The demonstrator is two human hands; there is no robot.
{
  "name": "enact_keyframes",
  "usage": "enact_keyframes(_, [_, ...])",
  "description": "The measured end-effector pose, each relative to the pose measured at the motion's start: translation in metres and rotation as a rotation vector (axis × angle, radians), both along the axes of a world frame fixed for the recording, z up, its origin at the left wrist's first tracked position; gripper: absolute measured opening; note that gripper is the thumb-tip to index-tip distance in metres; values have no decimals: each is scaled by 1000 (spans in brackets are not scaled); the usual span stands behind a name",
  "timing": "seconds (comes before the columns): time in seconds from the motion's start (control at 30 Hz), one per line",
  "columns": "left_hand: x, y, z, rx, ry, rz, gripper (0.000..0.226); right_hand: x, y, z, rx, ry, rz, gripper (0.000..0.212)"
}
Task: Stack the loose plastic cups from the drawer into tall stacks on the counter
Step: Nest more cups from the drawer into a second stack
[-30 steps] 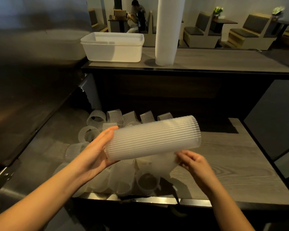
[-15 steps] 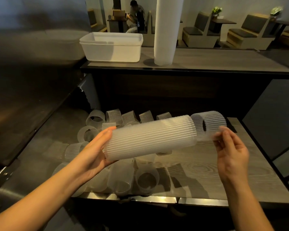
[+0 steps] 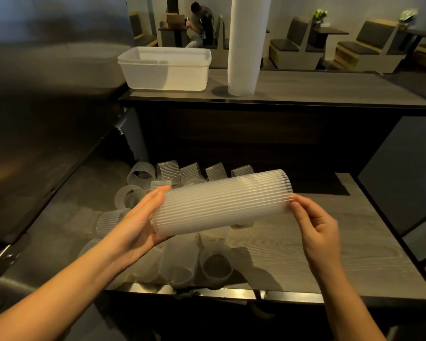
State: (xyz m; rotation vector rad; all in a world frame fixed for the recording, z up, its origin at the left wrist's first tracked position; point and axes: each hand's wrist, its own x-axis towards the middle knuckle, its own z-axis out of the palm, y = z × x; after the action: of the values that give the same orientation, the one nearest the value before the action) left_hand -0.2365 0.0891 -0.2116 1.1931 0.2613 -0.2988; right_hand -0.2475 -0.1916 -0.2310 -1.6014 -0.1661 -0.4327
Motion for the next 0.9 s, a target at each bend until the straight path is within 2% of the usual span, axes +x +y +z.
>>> enact_keyframes(0.13, [-1,0,0,3,-6,-7,38,4,-3,-10,105,39,-115,25])
enact_keyframes(0.2, [-1,0,0,0,-12,-7,37,8,-4,-19,188,146,-165,22])
enact_keyframes(0.27, [-1,-1,0,-8,-19,-5,35,10,-2,-30,179,273,-134,20])
enact_keyframes(0.43, [-1,-1,0,-5,-15,-6,38,12,19,-61,-203,518,138,16])
enact_keyframes(0.6, [-1,-2,1,-6,-8,11,34,12,50,-85,-490,558,268,38])
enact_keyframes(0.73, [-1,0,1,-4,-5,6,36,18,57,-100,-728,574,236,49])
enact_keyframes(0.8, [-2,0,1,-8,-6,2,36,21,57,-109,-771,610,214,44])
enact_keyframes(0.9, [-2,0,0,-14,-4,1,37,24,55,-121,-824,629,175,27])
